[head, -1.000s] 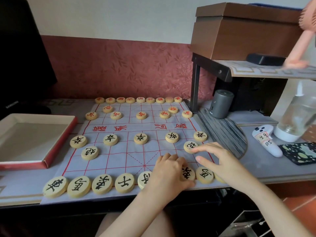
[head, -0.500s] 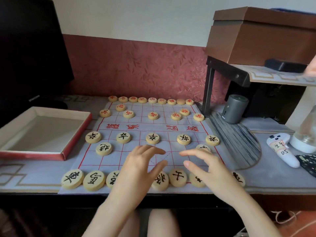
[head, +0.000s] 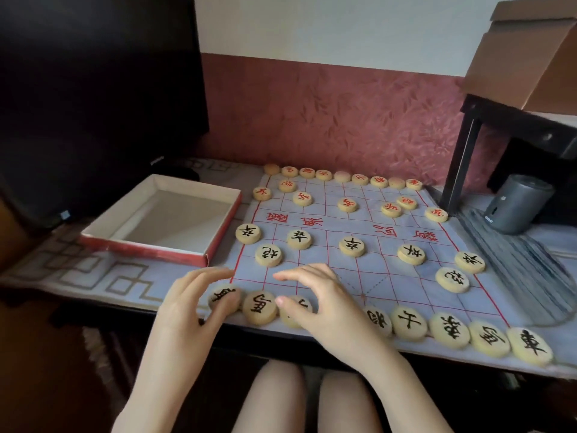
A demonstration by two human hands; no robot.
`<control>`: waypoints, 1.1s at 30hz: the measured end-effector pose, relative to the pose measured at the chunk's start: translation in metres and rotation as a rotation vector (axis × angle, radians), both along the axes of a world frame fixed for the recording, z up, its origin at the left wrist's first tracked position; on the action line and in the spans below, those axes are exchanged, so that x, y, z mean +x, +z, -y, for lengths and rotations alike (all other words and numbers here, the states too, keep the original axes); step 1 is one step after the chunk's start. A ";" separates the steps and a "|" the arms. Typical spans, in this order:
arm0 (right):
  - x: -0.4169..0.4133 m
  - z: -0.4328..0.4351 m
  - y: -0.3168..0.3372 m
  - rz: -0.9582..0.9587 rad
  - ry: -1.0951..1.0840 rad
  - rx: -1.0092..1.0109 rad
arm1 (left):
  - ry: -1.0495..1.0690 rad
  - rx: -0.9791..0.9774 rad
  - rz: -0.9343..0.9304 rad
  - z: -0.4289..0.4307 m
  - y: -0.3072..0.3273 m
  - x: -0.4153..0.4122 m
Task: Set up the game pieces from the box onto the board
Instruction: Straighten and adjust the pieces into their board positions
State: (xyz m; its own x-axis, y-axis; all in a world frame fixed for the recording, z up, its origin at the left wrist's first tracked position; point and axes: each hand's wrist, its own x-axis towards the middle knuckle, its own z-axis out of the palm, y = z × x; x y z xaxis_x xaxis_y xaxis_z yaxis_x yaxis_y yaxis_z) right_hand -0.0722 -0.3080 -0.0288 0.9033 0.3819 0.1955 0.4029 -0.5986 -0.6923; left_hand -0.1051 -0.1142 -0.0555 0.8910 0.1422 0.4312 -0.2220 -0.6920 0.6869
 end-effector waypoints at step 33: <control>-0.001 -0.038 -0.026 0.422 -0.087 -0.348 | -0.167 -0.123 -0.141 -0.030 -0.022 0.009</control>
